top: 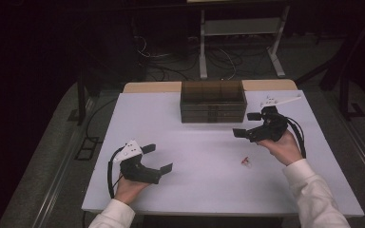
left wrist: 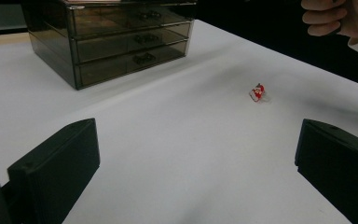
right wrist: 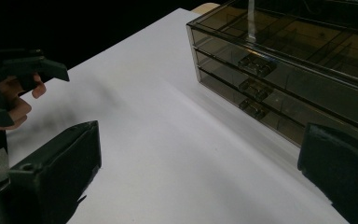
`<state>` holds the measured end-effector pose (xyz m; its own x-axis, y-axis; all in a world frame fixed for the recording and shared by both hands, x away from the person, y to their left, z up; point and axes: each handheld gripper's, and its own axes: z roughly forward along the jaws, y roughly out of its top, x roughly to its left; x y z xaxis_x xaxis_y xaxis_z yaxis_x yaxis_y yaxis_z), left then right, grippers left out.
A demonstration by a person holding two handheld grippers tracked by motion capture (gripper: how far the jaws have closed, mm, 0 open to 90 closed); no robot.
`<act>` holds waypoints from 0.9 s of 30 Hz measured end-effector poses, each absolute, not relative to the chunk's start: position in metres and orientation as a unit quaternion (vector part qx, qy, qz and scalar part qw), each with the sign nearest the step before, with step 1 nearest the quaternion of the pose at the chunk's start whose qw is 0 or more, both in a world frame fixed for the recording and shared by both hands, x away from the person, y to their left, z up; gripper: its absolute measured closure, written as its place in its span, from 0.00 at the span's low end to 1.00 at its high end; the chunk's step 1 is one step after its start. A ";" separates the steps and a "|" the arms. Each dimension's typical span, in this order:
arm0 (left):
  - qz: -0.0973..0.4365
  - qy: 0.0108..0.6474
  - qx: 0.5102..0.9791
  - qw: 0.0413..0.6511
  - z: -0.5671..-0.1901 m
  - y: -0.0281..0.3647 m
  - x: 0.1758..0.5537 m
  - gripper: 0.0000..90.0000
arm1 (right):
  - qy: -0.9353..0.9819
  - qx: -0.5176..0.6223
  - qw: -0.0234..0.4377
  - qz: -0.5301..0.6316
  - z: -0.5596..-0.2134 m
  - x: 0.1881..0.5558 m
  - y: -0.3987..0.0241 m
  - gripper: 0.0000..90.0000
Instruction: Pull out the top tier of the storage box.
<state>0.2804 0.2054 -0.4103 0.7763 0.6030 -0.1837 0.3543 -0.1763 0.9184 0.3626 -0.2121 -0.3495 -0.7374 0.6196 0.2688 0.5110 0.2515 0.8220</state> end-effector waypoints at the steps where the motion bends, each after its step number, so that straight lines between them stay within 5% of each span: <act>1: 0.111 0.315 0.759 0.559 -0.410 0.205 0.280 0.00 | 0.789 0.359 0.054 0.496 -0.350 0.364 -0.211 0.00; 27: 0.111 0.315 0.759 0.559 -0.411 0.205 0.280 0.00 | 0.776 0.379 0.031 0.504 -0.361 0.393 -0.199 0.00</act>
